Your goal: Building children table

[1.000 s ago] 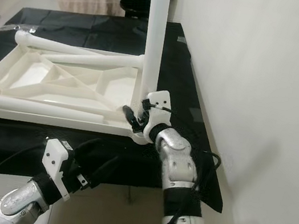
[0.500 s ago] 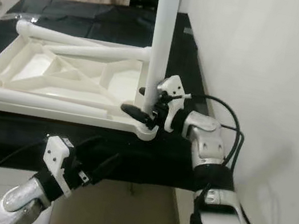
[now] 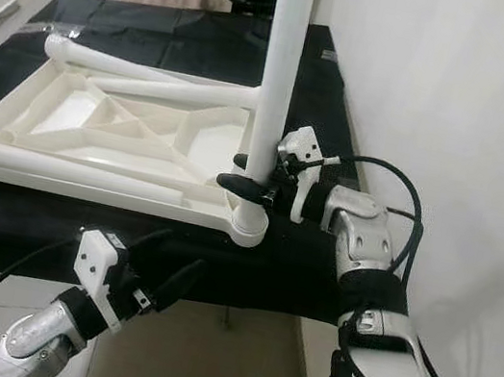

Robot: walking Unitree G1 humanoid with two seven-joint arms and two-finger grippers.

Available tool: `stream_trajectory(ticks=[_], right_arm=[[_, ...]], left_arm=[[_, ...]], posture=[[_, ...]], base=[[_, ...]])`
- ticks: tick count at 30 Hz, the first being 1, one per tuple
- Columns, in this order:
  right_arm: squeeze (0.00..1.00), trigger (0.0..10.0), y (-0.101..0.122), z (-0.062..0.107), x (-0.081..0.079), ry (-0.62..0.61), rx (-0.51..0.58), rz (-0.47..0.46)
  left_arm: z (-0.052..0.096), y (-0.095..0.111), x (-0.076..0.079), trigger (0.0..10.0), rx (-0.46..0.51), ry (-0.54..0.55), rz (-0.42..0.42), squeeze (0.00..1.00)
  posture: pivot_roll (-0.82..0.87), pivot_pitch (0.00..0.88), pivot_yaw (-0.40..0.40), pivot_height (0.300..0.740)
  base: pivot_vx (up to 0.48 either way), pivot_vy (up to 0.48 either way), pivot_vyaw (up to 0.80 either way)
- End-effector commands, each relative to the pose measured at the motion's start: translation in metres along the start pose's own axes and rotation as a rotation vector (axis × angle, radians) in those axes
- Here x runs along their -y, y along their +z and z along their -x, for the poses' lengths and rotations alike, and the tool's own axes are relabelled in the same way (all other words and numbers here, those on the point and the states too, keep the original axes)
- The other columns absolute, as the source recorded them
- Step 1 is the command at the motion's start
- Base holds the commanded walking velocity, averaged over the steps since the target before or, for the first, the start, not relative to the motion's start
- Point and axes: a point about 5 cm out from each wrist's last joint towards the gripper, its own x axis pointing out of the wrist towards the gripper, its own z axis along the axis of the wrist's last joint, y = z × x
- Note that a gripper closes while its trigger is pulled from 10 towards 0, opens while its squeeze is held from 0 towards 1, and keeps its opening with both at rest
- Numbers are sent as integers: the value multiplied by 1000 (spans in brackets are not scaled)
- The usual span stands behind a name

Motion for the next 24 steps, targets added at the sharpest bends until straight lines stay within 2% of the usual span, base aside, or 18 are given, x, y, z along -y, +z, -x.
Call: stream_trajectory(ticks=[1,2,3,4,5,6,7,8,10,11,14,15,19,20,24], right_arm=[[0,0,-14,6,2,-121,-52,-41],[0,0,-23,8,-1,-225,-68,-61],[0,0,-23,8,-1,-225,-68,-61],[0,0,-47,11,-23,-473,-152,-78],[0,0,-61,16,-45,-618,-205,-86],[0,0,-69,13,-66,-659,-240,-87],[0,0,-69,13,-66,-659,-240,-87],[0,0,-71,9,-74,-675,-247,-75],[0,0,-66,-6,-70,-627,-225,-53],[0,0,-66,-6,-70,-627,-225,-53],[0,0,-59,-24,-63,-577,-197,-50],[0,10000,-57,-29,-64,-541,-190,-42],[0,10000,-50,-36,-66,-473,-149,-53],[1000,10000,-45,-38,-67,-444,-122,-67],[1000,10000,-18,-40,-58,-287,0,-79]], left_arm=[[2,-2,0,10000,-8,4,2,0],[3,-1,0,10000,-8,5,1,0],[3,-1,0,10000,-8,5,1,0],[3,0,-2,10000,-8,5,0,0],[4,1,-4,10000,-7,6,-1,0],[4,1,-5,10000,-8,5,-3,0],[4,1,-5,10000,-8,5,-3,0],[3,1,-6,10000,-9,4,-4,0],[2,0,-7,10000,-11,1,-5,0],[2,0,-7,10000,-11,1,-5,0],[2,0,-8,10000,-10,8,-12,0],[2,0,-8,10000,-10,11,-13,0],[2,-1,-8,10000,-11,12,-14,0],[2,-1,-8,10000,-12,11,-14,0],[1,-1,-7,10000,-12,6,-10,0]], posture=[[43,157,5,740],[43,157,5,740],[43,157,5,740],[26,169,23,740],[26,171,26,740],[19,174,32,740],[19,174,32,740],[13,162,38,740],[26,153,26,740],[26,153,26,740],[38,150,20,740],[41,149,21,740],[39,147,24,740],[39,147,24,740],[36,143,23,740]], base=[[0,0,0],[0,0,0],[0,0,0],[0,0,0],[0,0,0],[0,0,0],[0,0,0],[0,0,0],[0,0,0],[0,0,0],[0,0,0],[0,0,0],[0,0,0],[0,0,0],[0,0,0]])
